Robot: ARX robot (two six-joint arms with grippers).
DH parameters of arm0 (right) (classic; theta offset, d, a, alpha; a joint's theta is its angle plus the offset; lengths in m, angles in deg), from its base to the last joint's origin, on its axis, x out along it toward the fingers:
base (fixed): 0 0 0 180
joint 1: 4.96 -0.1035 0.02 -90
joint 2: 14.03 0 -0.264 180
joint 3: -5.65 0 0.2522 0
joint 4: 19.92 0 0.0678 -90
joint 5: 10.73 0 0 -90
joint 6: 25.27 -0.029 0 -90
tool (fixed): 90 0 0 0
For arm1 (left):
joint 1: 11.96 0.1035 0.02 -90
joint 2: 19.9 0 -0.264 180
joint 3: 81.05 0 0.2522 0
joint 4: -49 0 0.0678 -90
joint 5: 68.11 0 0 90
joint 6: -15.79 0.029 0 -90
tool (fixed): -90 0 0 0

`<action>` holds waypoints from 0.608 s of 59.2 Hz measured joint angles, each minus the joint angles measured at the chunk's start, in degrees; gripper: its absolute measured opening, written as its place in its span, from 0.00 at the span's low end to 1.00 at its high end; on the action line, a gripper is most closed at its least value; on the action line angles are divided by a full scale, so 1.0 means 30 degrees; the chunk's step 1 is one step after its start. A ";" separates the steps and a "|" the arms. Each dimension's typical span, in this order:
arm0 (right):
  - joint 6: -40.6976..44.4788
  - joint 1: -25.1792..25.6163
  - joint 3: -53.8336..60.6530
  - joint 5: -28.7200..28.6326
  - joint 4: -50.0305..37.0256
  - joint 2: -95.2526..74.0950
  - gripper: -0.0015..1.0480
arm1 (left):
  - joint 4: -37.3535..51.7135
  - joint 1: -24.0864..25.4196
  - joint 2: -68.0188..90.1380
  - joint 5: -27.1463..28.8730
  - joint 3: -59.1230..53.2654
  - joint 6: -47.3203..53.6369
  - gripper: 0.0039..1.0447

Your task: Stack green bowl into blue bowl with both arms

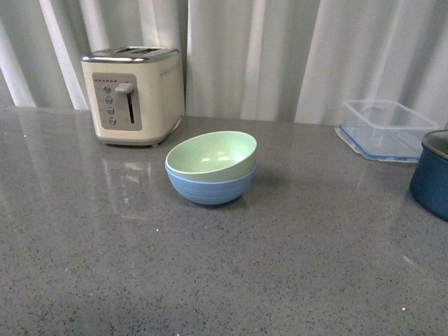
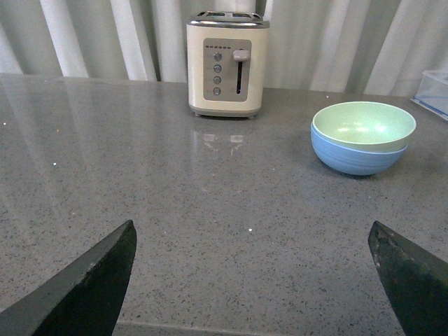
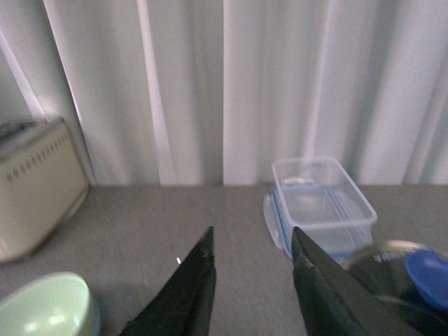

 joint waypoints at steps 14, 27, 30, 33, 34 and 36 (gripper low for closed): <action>0.0729 0.1457 0.5807 -0.1778 -0.1763 0.2834 0.01 | 0.0000 0.0000 0.0000 0.0015 0.0000 0.0000 0.94; 0.0750 0.2623 0.8896 -0.2725 -0.2186 0.5340 0.01 | 0.0000 0.0000 0.0000 0.0007 0.0000 0.0000 0.94; 0.0750 0.2769 0.9289 -0.2922 -0.2186 0.5756 0.01 | 0.0000 0.0000 0.0000 0.0007 0.0000 0.0000 0.94; 0.0750 0.2943 0.9763 -0.3140 -0.2178 0.6295 0.01 | 0.0000 0.0000 0.0000 0.0007 0.0000 0.0000 0.94; 0.0750 0.3002 0.9945 -0.3228 -0.2171 0.6521 0.01 | 0.0000 0.0000 0.0000 0.0007 0.0000 0.0000 0.94; 0.0750 0.3104 1.0207 -0.3344 -0.2135 0.6841 0.01 | 0.0000 0.0000 0.0000 0.0007 0.0000 0.0000 0.94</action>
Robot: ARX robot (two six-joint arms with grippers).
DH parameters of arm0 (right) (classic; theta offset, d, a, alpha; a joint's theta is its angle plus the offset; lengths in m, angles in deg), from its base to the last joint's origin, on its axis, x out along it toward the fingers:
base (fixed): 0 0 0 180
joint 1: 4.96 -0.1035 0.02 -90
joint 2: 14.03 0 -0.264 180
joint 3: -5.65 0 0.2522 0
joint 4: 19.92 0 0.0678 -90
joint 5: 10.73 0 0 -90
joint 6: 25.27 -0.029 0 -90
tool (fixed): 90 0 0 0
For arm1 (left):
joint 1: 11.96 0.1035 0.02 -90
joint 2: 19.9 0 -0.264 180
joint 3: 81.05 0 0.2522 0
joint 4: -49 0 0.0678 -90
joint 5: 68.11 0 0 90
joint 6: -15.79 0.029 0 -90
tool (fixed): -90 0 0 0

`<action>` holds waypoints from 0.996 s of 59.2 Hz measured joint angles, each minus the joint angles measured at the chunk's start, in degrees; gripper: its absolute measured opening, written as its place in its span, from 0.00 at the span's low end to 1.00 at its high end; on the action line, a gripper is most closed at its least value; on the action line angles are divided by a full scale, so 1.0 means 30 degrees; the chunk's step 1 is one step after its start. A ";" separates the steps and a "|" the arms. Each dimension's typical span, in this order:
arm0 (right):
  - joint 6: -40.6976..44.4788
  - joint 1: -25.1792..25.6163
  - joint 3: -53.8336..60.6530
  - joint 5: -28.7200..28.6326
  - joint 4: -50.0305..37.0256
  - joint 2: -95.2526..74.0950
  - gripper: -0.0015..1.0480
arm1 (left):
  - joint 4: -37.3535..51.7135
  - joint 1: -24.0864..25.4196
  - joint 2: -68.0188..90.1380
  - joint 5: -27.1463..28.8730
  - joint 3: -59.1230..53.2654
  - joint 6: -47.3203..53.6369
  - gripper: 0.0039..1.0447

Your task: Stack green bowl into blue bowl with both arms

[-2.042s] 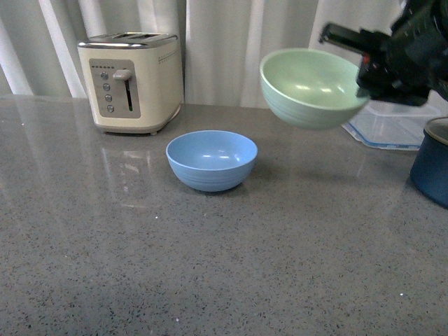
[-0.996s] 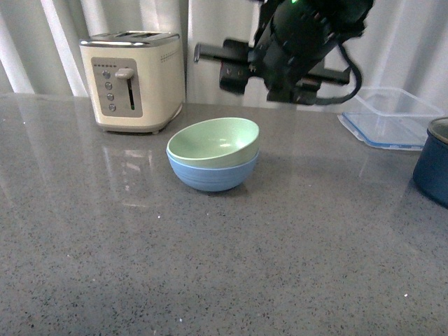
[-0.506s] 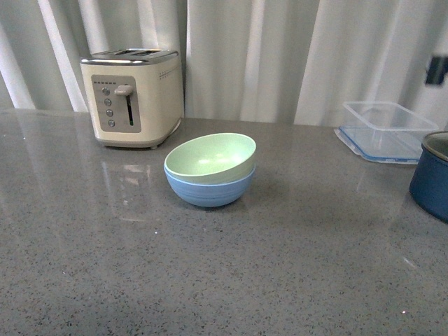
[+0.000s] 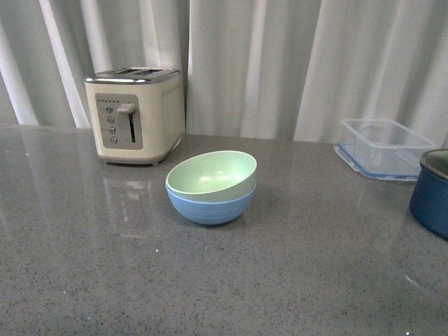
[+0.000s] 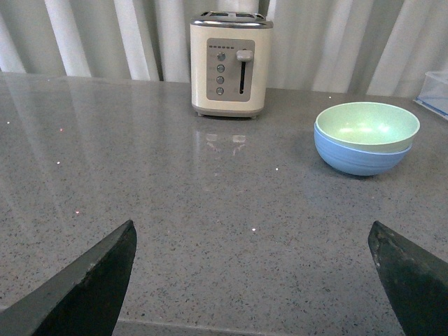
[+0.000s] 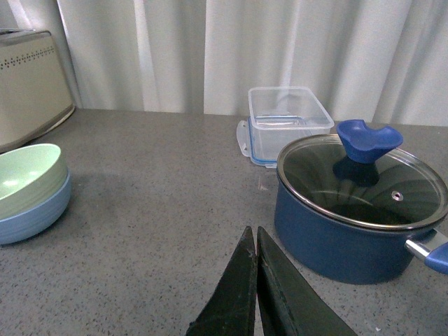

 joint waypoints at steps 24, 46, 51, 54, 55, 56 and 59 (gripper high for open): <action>0.0007 0.2069 0.2630 -0.1953 0.2186 0.4765 0.01 | 0.0000 0.0000 0.0000 0.0000 0.0000 0.0007 0.94; 0.0007 0.2084 0.4065 -0.1989 0.4036 0.8087 0.01 | 0.0000 0.0000 0.0000 0.0000 0.0000 0.0000 0.94; 0.0007 0.2084 0.4065 -0.1996 0.4896 0.9136 0.01 | 0.0000 0.0000 0.0000 0.0000 0.0000 0.0000 0.94; 0.0007 0.2084 0.4073 -0.1996 0.5399 0.9690 0.01 | 0.0000 0.0000 0.0000 0.0000 0.0000 0.0000 0.94; 0.0007 0.2084 0.4073 -0.1996 0.5501 0.9792 0.01 | 0.0000 0.0000 0.0000 0.0000 0.0000 0.0000 0.94; 0.0007 0.2084 0.4073 -0.1996 0.5697 0.9989 0.01 | 0.0000 0.0000 0.0000 0.0000 0.0000 0.0000 0.94; 0.0007 0.2084 0.4073 -0.1996 0.6178 1.0469 0.01 | 0.0000 0.0000 0.0000 0.0000 0.0000 0.0000 0.94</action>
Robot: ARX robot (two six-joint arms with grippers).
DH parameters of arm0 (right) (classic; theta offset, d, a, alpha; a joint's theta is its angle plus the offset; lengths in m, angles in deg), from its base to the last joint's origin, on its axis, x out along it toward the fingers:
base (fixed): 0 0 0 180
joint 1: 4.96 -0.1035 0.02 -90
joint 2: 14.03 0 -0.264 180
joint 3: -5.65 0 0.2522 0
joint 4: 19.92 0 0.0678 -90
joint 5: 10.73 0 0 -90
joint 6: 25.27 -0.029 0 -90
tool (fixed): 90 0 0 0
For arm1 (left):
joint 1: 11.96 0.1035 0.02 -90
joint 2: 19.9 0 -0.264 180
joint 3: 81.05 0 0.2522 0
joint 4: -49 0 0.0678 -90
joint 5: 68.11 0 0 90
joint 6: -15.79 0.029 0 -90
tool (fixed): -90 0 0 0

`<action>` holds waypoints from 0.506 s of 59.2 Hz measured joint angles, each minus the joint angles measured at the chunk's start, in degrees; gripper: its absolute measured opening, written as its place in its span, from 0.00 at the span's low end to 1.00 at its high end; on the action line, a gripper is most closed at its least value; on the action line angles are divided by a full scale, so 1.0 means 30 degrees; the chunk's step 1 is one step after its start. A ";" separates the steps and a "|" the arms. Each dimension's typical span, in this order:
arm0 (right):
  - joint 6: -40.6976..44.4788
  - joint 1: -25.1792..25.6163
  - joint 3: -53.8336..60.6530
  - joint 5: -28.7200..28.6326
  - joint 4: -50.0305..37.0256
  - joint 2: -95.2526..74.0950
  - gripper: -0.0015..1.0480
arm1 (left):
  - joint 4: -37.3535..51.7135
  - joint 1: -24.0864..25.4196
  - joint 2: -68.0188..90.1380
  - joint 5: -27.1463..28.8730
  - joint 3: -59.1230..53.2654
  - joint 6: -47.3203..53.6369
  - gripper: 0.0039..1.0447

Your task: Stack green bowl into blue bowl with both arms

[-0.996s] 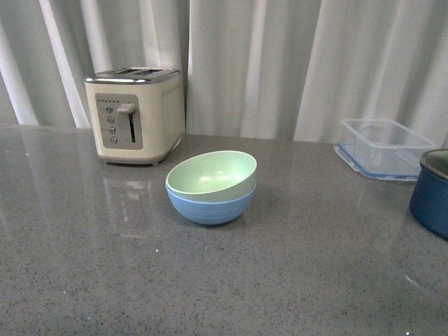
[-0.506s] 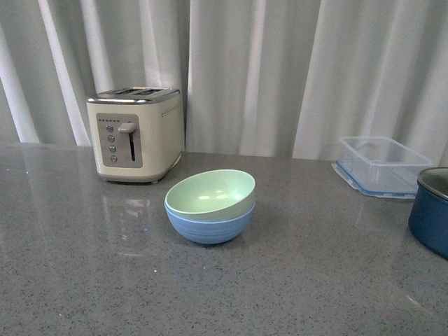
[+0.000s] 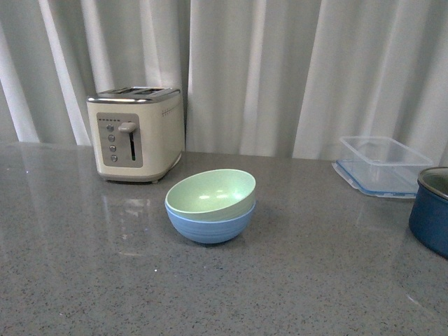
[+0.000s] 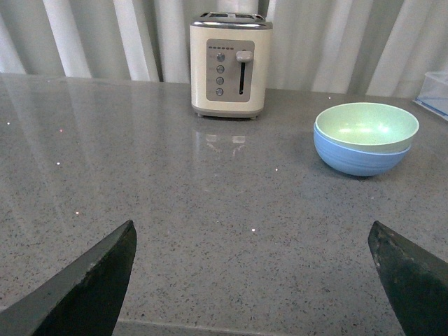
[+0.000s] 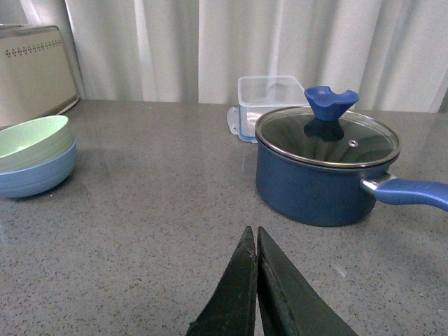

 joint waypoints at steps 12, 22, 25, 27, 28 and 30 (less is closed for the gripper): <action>0.0000 0.0000 0.0000 0.0000 0.1829 0.1916 0.01 | 0.0000 0.0000 0.0000 0.0000 0.0000 0.0000 0.94; 0.0000 0.0000 0.0000 0.0000 0.3009 0.3096 0.01 | 0.0000 0.0000 0.0000 0.0000 0.0000 0.0007 0.94; 0.0000 0.0000 0.0000 0.0000 0.3366 0.3453 0.01 | 0.0000 0.0000 0.0000 0.0000 0.0000 0.0000 0.94; 0.0000 0.0000 0.0000 0.0000 0.3672 0.3767 0.01 | 0.0000 0.0000 0.0000 0.0000 0.0000 0.0000 0.94; 0.0000 0.0000 0.0000 0.0000 0.3781 0.3869 0.01 | 0.0000 0.0000 0.0000 0.0000 0.0000 0.0000 0.94; 0.0000 0.0000 0.0000 0.0000 0.3942 0.4029 0.01 | 0.0000 0.0000 0.0000 0.0000 0.0000 0.0000 0.94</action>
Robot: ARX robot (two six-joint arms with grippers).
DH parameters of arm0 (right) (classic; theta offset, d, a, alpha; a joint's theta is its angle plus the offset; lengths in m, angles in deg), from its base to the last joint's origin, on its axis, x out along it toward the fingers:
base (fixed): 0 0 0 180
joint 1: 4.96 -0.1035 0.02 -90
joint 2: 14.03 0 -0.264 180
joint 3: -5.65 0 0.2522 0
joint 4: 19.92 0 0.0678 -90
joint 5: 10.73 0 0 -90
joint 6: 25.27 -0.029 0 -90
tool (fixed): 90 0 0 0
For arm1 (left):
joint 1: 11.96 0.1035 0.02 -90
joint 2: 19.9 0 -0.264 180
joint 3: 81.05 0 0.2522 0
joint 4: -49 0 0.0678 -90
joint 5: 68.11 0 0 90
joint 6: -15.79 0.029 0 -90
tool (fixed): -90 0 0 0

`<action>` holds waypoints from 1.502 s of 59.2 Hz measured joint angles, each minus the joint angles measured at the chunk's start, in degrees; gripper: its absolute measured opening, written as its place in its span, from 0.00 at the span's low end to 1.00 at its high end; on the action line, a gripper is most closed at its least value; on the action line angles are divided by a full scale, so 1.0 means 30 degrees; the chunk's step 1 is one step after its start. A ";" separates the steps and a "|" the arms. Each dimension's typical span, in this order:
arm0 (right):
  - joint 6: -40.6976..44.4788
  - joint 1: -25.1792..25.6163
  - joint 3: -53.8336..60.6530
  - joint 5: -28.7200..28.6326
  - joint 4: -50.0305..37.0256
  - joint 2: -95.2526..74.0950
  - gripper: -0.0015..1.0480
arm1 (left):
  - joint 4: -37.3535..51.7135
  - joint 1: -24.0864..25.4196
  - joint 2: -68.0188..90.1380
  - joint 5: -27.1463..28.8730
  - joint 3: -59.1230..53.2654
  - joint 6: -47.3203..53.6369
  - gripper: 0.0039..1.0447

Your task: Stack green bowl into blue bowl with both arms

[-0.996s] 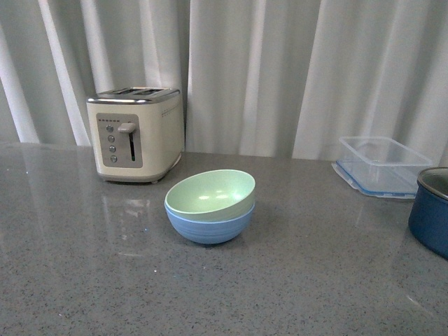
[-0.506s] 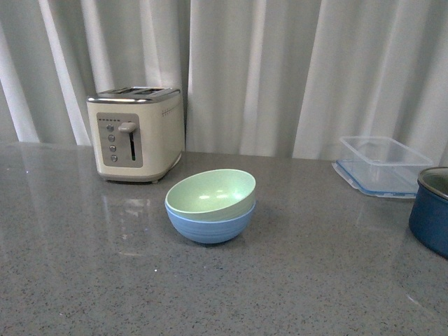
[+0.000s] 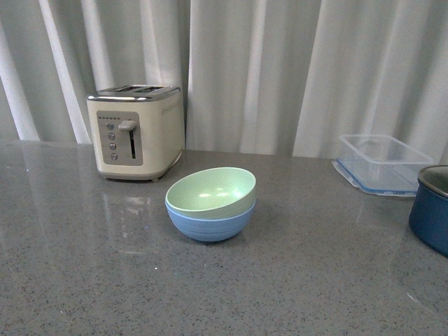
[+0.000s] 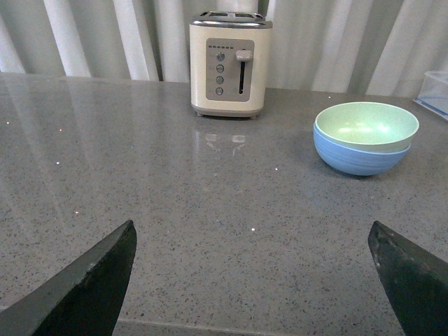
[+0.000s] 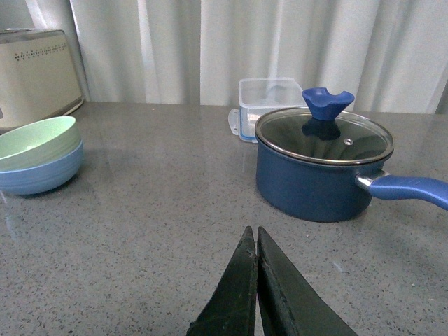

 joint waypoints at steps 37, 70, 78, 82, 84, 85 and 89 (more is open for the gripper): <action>0.0007 0.0000 -0.0015 -0.0029 0.4218 0.4080 0.01 | 0.0000 0.0000 0.0000 0.0000 0.0000 0.0007 0.94; 0.0015 0.0000 -0.0015 -0.0022 0.4218 0.4080 0.92 | 0.0000 0.0000 0.0000 0.0000 0.0000 0.0000 0.94; 0.0007 0.0000 -0.0015 -0.0022 0.4218 0.4080 0.90 | 0.0000 0.0000 0.0000 0.0000 0.0000 0.0000 0.94; 0.0007 0.0000 -0.0015 -0.0022 0.4218 0.4080 0.90 | 0.0000 0.0000 0.0000 0.0000 0.0000 0.0000 0.94; 0.0015 0.0000 -0.0015 -0.0022 0.4218 0.4080 0.90 | 0.0000 0.0000 0.0000 0.0000 0.0000 0.0000 0.94; 0.0007 0.0000 -0.0015 -0.0022 0.4218 0.4080 0.90 | 0.0000 0.0000 0.0000 0.0000 0.0000 0.0000 0.94; 0.0007 0.0000 -0.0015 -0.0022 0.4218 0.4080 0.90 | 0.0000 0.0000 0.0000 0.0000 0.0000 0.0000 0.94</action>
